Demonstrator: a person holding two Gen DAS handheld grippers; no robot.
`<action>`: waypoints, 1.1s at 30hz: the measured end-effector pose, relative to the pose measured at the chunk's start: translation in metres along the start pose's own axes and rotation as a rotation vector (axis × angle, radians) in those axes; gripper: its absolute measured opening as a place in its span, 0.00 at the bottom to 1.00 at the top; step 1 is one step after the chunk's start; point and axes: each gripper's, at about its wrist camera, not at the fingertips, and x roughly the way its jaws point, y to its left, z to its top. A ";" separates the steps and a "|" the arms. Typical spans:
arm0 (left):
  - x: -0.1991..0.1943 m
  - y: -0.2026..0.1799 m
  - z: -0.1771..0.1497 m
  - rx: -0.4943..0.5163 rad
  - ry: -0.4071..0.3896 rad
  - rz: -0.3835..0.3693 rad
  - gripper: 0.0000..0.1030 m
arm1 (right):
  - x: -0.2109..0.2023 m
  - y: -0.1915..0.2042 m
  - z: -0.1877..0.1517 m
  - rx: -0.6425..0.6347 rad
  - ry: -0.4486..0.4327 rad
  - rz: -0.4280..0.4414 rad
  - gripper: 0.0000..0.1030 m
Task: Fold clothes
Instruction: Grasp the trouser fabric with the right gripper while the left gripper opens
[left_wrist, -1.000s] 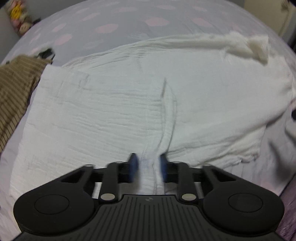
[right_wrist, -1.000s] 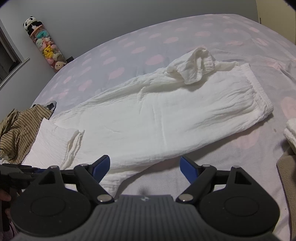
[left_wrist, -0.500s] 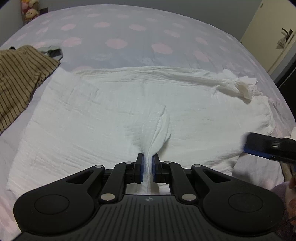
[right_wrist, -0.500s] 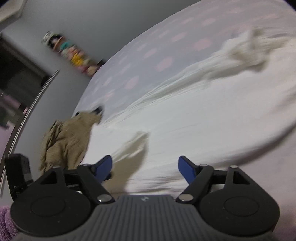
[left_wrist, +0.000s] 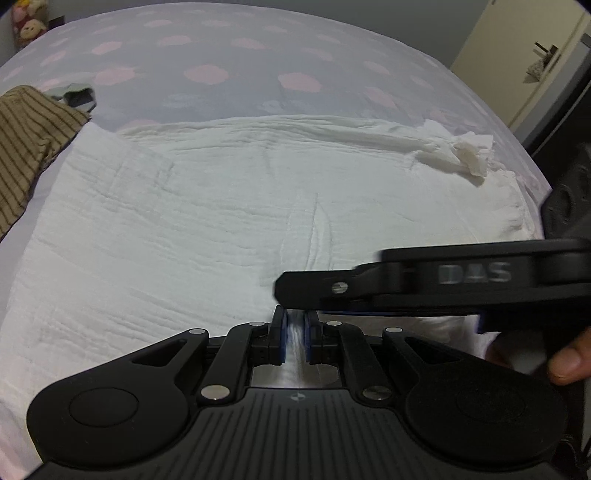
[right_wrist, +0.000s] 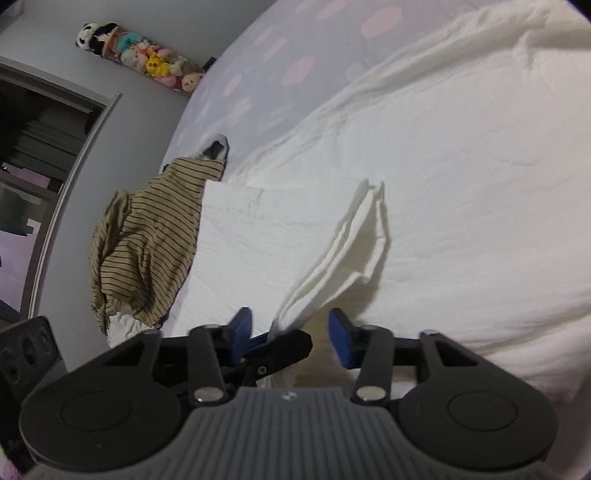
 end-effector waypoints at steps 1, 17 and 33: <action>0.000 0.000 0.000 0.003 0.000 -0.007 0.06 | 0.003 0.001 0.000 -0.001 0.003 -0.010 0.37; -0.069 0.022 -0.005 -0.063 -0.134 -0.042 0.38 | -0.025 0.073 0.025 -0.316 -0.080 -0.142 0.07; -0.106 0.043 -0.016 -0.168 -0.189 0.082 0.39 | -0.184 0.097 0.114 -0.562 -0.219 -0.462 0.07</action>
